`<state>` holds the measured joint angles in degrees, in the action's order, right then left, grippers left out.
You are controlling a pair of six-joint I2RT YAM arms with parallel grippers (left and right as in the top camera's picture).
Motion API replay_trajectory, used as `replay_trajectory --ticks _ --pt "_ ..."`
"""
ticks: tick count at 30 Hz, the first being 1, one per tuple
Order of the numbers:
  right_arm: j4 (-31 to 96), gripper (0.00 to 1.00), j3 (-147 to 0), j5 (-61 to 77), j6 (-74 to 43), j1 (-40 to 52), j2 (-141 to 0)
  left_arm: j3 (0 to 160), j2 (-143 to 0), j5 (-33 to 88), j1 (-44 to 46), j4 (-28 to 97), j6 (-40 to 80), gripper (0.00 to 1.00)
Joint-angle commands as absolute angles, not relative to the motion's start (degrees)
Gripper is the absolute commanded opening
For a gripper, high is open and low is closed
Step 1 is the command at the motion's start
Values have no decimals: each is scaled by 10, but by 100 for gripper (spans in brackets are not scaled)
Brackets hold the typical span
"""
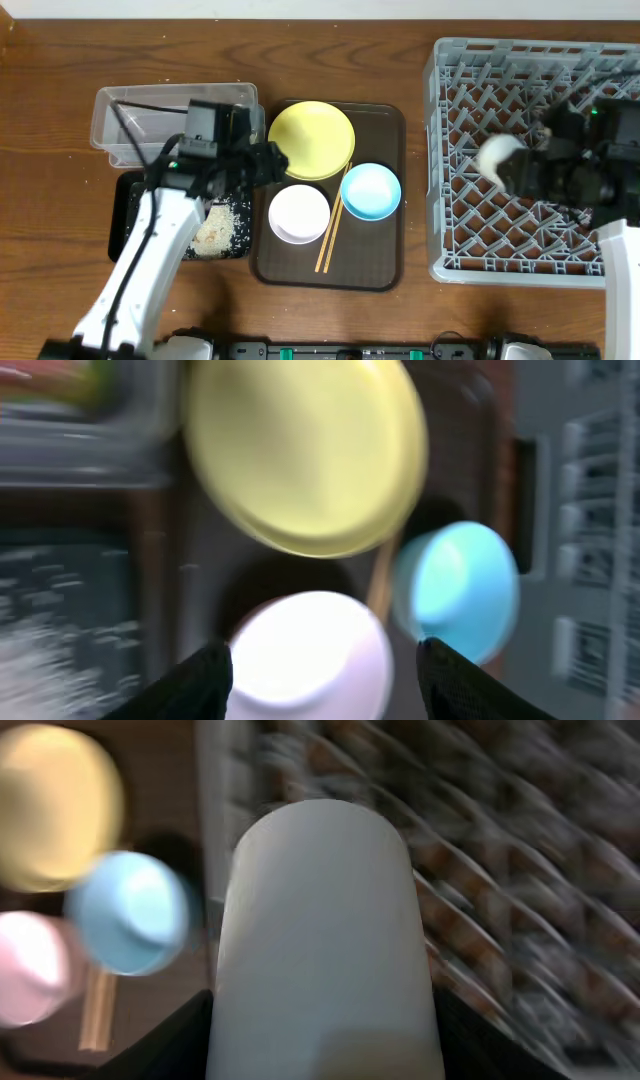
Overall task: Sort waste into correct bins and load items into the dishwasher rack
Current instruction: 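Carry cup with right gripper into the dishwasher rack and release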
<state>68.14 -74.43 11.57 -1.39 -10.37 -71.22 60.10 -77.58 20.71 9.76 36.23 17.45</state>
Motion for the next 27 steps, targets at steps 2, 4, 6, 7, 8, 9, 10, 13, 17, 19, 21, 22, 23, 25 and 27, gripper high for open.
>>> replay_trajectory --ticks 2,4,6,7,8,9,10,13,17,19,21,22,23,25,27 --pt "729 33 -753 -31 -75 -161 -725 602 -748 111 95 375 157 62" --pt "741 34 -753 -41 -77 -185 -734 602 -747 111 95 375 157 62" --pt "749 34 -753 -41 -77 -207 -743 602 -748 111 96 375 157 62" --pt "751 35 -753 -41 -77 -215 -748 602 -748 111 96 375 157 62" --pt "753 35 -753 -41 -76 -222 -754 602 -748 111 96 376 157 62" --pt "753 36 -752 -41 -76 -229 -761 602 -748 111 96 376 157 62" --pt "754 36 -752 -41 -76 -232 -767 602 -748 111 96 376 157 62" --pt "756 38 -752 -41 -76 -237 -793 602 -748 111 96 376 157 62" --pt "753 42 -752 -41 -77 -237 -836 602 -748 111 96 377 157 62" --pt "748 43 -752 -41 -77 -237 -860 602 -748 111 96 377 157 62" --pt "742 44 -752 -40 -77 -237 -884 602 -748 111 96 377 157 62" --pt "739 45 -752 -40 -77 -237 -896 602 -748 111 96 378 157 63" --pt "736 47 -752 -40 -77 -237 -906 602 -748 111 96 378 157 63" --pt "733 68 -752 -30 -77 -237 -930 602 -748 111 96 379 157 62" --pt "733 90 -752 -21 -77 -237 -945 602 -748 111 96 382 157 66"
